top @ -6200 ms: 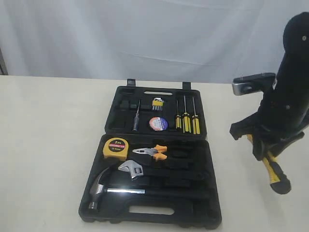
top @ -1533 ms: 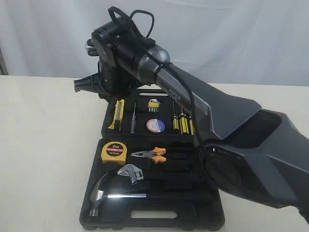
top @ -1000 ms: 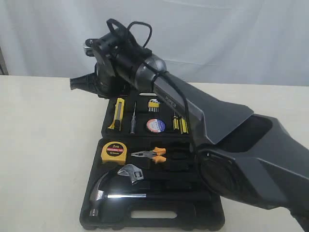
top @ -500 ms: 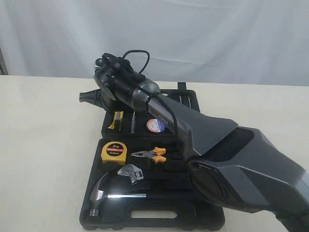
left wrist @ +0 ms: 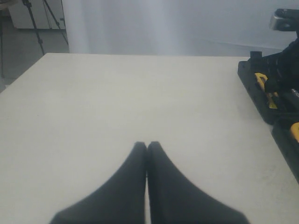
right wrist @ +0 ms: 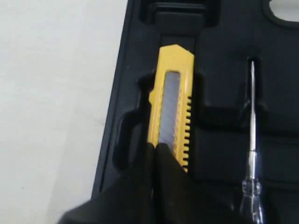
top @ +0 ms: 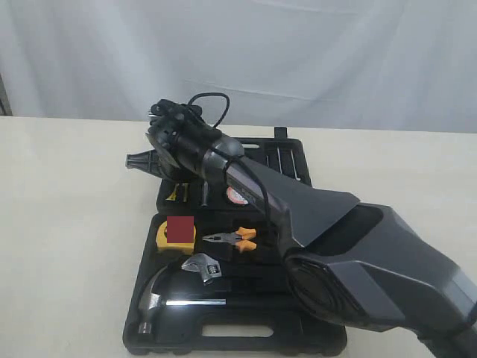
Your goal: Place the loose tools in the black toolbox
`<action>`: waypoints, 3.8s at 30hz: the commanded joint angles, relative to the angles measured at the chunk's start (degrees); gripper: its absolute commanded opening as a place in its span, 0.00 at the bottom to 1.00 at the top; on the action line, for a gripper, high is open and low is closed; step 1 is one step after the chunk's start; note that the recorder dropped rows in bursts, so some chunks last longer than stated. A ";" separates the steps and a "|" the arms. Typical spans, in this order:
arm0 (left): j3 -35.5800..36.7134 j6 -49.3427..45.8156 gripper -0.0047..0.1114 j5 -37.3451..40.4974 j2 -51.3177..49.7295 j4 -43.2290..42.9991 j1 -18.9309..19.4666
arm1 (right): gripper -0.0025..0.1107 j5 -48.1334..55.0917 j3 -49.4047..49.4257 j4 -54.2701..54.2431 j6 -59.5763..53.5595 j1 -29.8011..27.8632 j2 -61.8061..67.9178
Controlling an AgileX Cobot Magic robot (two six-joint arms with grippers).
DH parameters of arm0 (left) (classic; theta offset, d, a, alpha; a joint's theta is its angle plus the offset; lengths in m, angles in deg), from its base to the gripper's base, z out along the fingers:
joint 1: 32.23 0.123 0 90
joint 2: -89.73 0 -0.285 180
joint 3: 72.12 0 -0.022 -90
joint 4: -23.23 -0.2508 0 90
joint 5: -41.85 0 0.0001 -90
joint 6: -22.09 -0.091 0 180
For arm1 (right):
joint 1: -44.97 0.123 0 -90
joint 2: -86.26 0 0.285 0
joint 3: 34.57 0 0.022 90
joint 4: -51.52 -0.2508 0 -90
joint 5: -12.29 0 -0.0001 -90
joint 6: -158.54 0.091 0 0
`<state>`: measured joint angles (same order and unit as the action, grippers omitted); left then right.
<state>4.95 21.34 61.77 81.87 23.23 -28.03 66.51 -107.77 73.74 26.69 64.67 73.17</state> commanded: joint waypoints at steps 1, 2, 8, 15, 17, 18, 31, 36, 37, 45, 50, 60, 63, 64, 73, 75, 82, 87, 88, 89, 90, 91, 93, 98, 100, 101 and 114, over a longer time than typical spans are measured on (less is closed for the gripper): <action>0.15 0.33 0.04 -0.31 0.07 0.00 -0.27 | 0.02 -0.18 -0.21 0.29 0.21 -0.16 -0.16; 0.15 0.33 0.04 -0.31 0.07 0.00 -0.27 | 0.02 -0.05 -0.21 0.29 0.21 -0.16 -0.64; 0.15 0.33 0.04 -0.31 0.07 0.00 -0.27 | 0.02 0.68 -0.21 0.17 -4.20 0.46 -4.67; 0.15 0.33 0.04 -0.31 0.07 0.00 -0.27 | 0.02 10.43 -0.21 -1.80 -21.65 3.94 -11.96; 0.15 0.33 0.04 -0.31 0.07 0.00 -0.27 | 0.02 13.14 -0.21 -5.94 -27.10 4.08 -14.12; 0.15 0.33 0.04 -0.31 0.07 0.00 -0.27 | 0.02 14.15 -0.21 -9.48 -28.80 4.08 -15.41; 0.15 0.33 0.04 -0.31 0.07 0.00 -0.27 | 0.02 15.74 13.89 -23.64 -50.59 3.12 -37.46; 0.15 0.33 0.04 -0.31 0.07 0.00 -0.27 | 0.02 15.74 34.47 -22.22 -58.12 3.12 -52.78; 0.15 0.33 0.04 -0.31 0.07 0.00 -0.27 | 0.02 15.74 38.09 -20.45 -58.91 3.12 -55.59; 0.15 0.33 0.04 -0.31 0.07 0.00 -0.27 | 0.02 15.74 65.05 -10.99 -59.55 3.12 -80.60; 0.15 0.33 0.04 -0.31 0.07 0.00 -0.27 | 0.02 15.74 74.83 -10.98 -59.55 3.12 -87.69; 0.15 0.33 0.04 -0.31 0.07 0.00 -0.27 | 0.02 0.25 92.68 -8.58 -60.50 3.25 -86.77; 0.15 0.33 0.04 -0.31 0.07 0.00 -0.27 | 0.02 -4.46 96.86 -7.25 -60.64 3.25 -84.45; 0.15 0.33 0.04 -0.31 0.07 0.00 -0.27 | 0.02 -5.45 98.14 -6.85 -60.64 3.25 -83.75; 0.15 0.33 0.04 -0.31 0.07 0.00 -0.27 | 0.02 -10.69 102.81 -5.81 -59.77 9.60 -79.86; 0.15 0.33 0.04 -0.31 0.07 0.00 -0.27 | 0.02 -10.82 102.81 -2.13 -59.20 14.19 -77.69; 0.15 0.33 0.04 -0.31 0.07 0.00 -0.27 | 0.02 -14.72 102.04 1.63 -52.98 17.20 -72.83; 0.15 0.33 0.04 -0.31 0.07 0.00 -0.27 | 0.02 -18.57 100.89 0.11 -52.98 17.20 -72.77; 0.15 0.33 0.04 -0.31 0.07 0.00 -0.27 | 0.04 -19.29 100.89 -0.61 -53.10 17.20 -72.77; 0.15 0.33 0.04 -0.31 0.07 0.00 -0.27 | 0.12 -20.32 100.89 -2.10 -53.94 17.20 -72.77; 0.15 0.33 0.04 -0.31 0.07 0.00 -0.27 | 0.19 -20.92 100.89 -3.11 -54.70 17.20 -72.77; 0.15 0.33 0.04 -0.31 0.07 0.00 -0.27 | 0.28 -21.43 100.89 -3.50 -55.14 17.20 -72.77; 0.15 0.33 0.04 -0.31 0.07 0.00 -0.27 | 0.44 -22.79 100.89 -3.50 -55.22 17.20 -72.69; 0.15 0.33 0.04 -0.31 0.07 0.00 -0.27 | 0.45 -25.02 100.89 -2.59 -55.27 17.20 -69.62; 0.15 0.33 0.04 -0.31 0.07 0.00 -0.27 | 0.45 -25.15 100.89 -2.59 -55.48 17.20 -67.24; 0.15 0.33 0.04 -0.31 0.07 0.00 -0.27 | 0.45 -25.56 100.89 -2.59 -56.00 17.20 -65.87; 0.15 0.33 0.04 -0.31 0.07 0.00 -0.27 | 0.45 -28.13 100.89 -2.59 -56.55 17.20 -59.39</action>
<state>4.95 21.34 61.77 81.87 23.23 -28.03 39.86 -6.64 70.81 -29.34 81.67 12.47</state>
